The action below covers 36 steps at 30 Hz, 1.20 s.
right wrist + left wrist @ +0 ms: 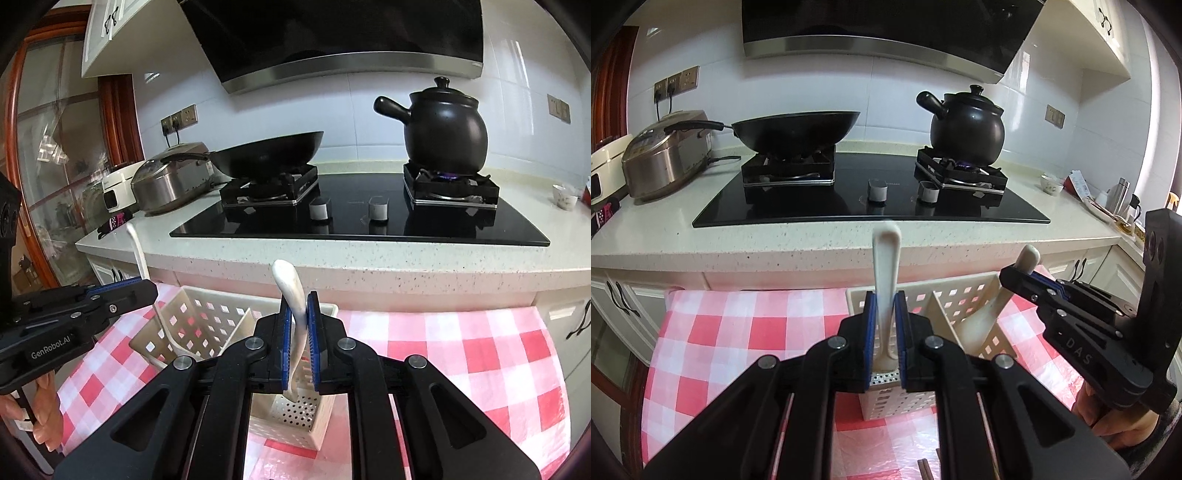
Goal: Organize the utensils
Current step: 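Lower both spoons into the white basket and open both grippers, then move both open grippers back over the row of chopsticks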
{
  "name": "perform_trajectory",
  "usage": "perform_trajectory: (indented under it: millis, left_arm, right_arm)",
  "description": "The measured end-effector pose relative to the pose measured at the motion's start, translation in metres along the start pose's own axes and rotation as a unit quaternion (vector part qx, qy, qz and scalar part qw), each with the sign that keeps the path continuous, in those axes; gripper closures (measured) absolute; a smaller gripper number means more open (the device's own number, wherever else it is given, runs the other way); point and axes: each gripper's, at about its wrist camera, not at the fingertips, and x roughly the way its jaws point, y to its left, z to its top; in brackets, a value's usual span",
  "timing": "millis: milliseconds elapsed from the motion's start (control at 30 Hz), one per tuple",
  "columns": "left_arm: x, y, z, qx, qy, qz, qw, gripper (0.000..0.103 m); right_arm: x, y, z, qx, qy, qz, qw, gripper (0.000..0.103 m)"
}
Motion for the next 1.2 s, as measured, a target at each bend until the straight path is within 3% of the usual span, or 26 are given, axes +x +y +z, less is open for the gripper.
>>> perform_trajectory:
  millis: [133, 400, 600, 667, 800, 1100, 1167, 1200]
  left_arm:
    - [0.000, 0.000, -0.004, 0.000, -0.002, 0.002, 1.0000, 0.080]
    - [-0.008, 0.001, -0.011, -0.008, 0.000, 0.009, 0.9999, 0.078]
    - [-0.030, 0.007, -0.016, -0.020, -0.012, 0.012, 0.9997, 0.067]
    - [-0.041, 0.006, -0.020, -0.024, -0.019, 0.013, 0.9994, 0.059]
    - [-0.060, 0.001, -0.032, -0.026, -0.027, 0.012, 0.9992, 0.056]
    - [-0.092, -0.013, -0.087, -0.020, -0.030, 0.035, 0.9988, 0.017]
    - [-0.094, -0.016, -0.105, -0.017, -0.027, 0.039, 0.9987, 0.006]
    - [-0.094, -0.018, -0.111, -0.015, -0.025, 0.042, 0.9987, 0.005]
  right_arm:
    - [0.000, 0.000, -0.001, 0.001, 0.004, 0.003, 1.000, 0.086]
    - [-0.010, 0.001, 0.000, 0.003, -0.007, -0.004, 1.000, 0.070]
    - [-0.034, -0.003, 0.003, 0.011, -0.020, -0.008, 1.000, 0.070]
    - [-0.045, -0.003, 0.001, 0.011, -0.023, -0.007, 1.000, 0.070]
    - [-0.070, -0.004, -0.010, 0.011, -0.029, -0.010, 0.999, 0.070]
    - [-0.108, -0.007, -0.067, 0.023, 0.010, -0.011, 1.000, 0.070]
    - [-0.115, -0.004, -0.085, 0.026, 0.023, -0.005, 0.999, 0.067]
    - [-0.119, -0.002, -0.095, 0.025, 0.030, -0.003, 0.999, 0.060]
